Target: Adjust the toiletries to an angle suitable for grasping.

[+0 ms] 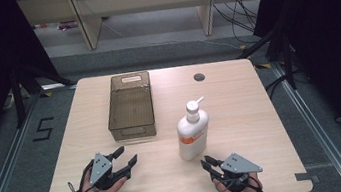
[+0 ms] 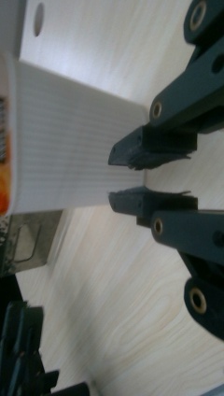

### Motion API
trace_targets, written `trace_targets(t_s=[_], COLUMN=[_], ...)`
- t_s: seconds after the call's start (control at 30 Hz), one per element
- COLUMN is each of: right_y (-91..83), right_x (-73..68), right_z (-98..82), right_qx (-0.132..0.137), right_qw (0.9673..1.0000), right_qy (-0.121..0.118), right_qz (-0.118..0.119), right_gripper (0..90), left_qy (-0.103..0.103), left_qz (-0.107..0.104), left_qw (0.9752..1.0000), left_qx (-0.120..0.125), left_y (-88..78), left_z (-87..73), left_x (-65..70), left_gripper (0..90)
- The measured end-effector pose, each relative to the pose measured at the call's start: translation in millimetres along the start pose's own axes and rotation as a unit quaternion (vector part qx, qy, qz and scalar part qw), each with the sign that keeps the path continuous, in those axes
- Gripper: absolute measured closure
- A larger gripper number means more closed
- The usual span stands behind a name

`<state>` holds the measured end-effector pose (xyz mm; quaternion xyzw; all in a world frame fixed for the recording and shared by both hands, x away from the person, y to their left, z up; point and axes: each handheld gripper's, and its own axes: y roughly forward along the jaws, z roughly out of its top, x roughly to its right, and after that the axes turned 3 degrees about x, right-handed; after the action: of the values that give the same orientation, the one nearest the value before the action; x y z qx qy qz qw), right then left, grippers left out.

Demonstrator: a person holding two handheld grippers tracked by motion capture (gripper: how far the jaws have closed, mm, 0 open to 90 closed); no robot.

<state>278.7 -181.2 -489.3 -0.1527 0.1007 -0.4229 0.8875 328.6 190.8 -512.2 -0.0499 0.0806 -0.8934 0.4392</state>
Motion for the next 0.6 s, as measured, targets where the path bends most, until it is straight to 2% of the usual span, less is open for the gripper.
trace_targets(t_s=[0.03,0.1,0.13,0.17,0.2,0.3,0.37,0.43,0.47,0.53,0.6], right_y=[0.7,1.4,4.6,5.1,5.5,8.3,11.0,12.9,13.9,16.2,17.8], right_x=[-1.7,-4.3,-5.3,-5.6,-4.4,-6.2,-5.8,-6.1,-4.8,-5.3,-5.5], right_z=[2.4,5.4,11.0,12.9,15.6,23.8,29.4,31.5,35.4,36.9,39.2], right_qx=[0.005,0.007,0.017,0.014,0.020,0.020,0.031,0.033,0.030,0.036,0.032], right_qw=[1.0000,0.9999,0.9998,0.9999,0.9995,0.9997,0.9992,0.9993,0.9992,0.9990,0.9993], right_qy=[-0.004,-0.003,-0.009,-0.005,-0.017,-0.009,-0.021,-0.017,-0.019,-0.011,-0.012], right_qz=[-0.004,-0.007,-0.005,-0.003,-0.015,-0.010,-0.014,-0.010,-0.020,-0.026,-0.015], right_gripper=[83.6,86.9,90.0,90.0,90.0,90.0,90.0,90.0,90.0,90.0,90.0], left_qy=[0.001,-0.001,0.006,0.009,0.011,0.015,0.012,0.012,0.010,0.012,0.010], left_qz=[0.002,0.002,0.002,0.005,0.005,0.010,0.009,0.011,0.013,0.014,0.015], left_qw=[1.0000,1.0000,1.0000,0.9999,0.9999,0.9998,0.9999,0.9998,0.9998,0.9998,0.9998], left_qx=[-0.006,0.000,0.001,-0.006,-0.006,-0.011,-0.006,-0.008,-0.012,-0.011,-0.011], left_y=[0.0,1.7,3.2,2.3,2.4,2.9,3.6,3.2,2.7,2.7,2.9], left_z=[-0.4,-1.8,-3.7,-4.0,-4.9,-7.5,-9.2,-9.4,-9.4,-9.4,-9.4], left_x=[0.4,1.3,2.3,2.7,3.0,3.2,2.7,2.8,3.0,3.3,3.3], left_gripper=[39.7,39.2,39.3,40.2,41.5,42.4,42.4,42.2,42.2,42.2,42.1])
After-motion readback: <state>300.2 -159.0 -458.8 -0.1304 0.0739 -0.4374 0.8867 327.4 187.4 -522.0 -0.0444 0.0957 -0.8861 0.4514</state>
